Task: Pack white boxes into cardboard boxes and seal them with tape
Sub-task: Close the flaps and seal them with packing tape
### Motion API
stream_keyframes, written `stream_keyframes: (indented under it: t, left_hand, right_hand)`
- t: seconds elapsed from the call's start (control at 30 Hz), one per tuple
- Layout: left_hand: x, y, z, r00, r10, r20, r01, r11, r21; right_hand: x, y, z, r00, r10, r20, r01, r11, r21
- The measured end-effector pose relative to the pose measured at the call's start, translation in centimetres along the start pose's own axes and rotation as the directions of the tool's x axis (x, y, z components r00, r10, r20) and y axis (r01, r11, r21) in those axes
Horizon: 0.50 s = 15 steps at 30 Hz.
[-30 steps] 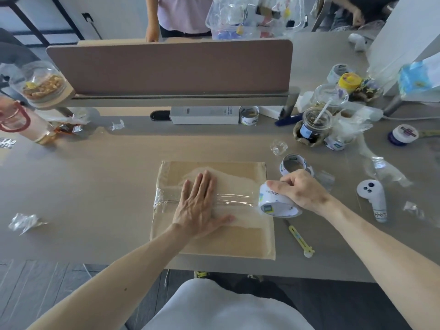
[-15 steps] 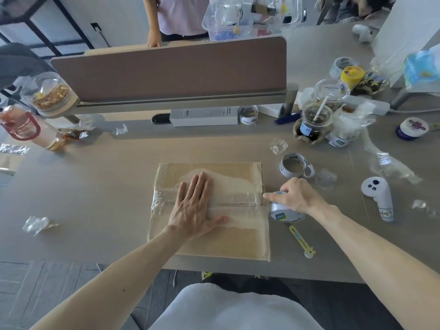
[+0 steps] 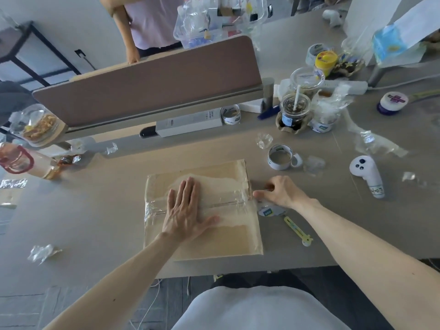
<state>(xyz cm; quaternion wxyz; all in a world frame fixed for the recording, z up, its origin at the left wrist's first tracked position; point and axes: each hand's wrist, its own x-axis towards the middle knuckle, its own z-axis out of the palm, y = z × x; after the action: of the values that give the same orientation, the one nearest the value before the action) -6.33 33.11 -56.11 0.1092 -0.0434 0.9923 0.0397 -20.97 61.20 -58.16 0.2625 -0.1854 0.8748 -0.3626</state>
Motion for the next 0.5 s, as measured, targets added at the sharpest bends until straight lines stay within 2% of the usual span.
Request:
stream_keyframes:
  t: [0.1, 0.2, 0.33, 0.43, 0.5]
  left_hand:
    - [1.6, 0.3, -1.1, 0.988, 0.065, -0.142, -0.080, 0.991, -0.105]
    - [4.2, 3.0, -2.7, 0.968, 0.161, -0.191, -0.182, 0.979, -0.096]
    - [8.0, 8.9, -3.9, 0.930, 0.356, -0.094, -0.367, 0.919, -0.144]
    - [9.8, 11.1, -4.1, 0.929, 0.354, 0.106, -0.344, 0.933, -0.108]
    - [10.1, 10.9, -3.9, 0.929, 0.348, 0.122, -0.342, 0.937, -0.072]
  right_hand:
    - [-1.5, 2.3, -0.7, 0.988, 0.062, -0.142, -0.042, 0.990, 0.136]
    - [-3.8, 6.1, -0.9, 0.957, 0.200, -0.212, -0.173, 0.975, 0.137]
    - [-6.0, 9.4, 1.3, 0.929, 0.352, -0.115, -0.353, 0.935, 0.007]
    - [-6.8, 10.2, 3.6, 0.916, 0.399, -0.049, -0.402, 0.906, -0.132]
    - [-7.1, 10.6, 4.9, 0.916, 0.393, -0.082, -0.402, 0.890, -0.216]
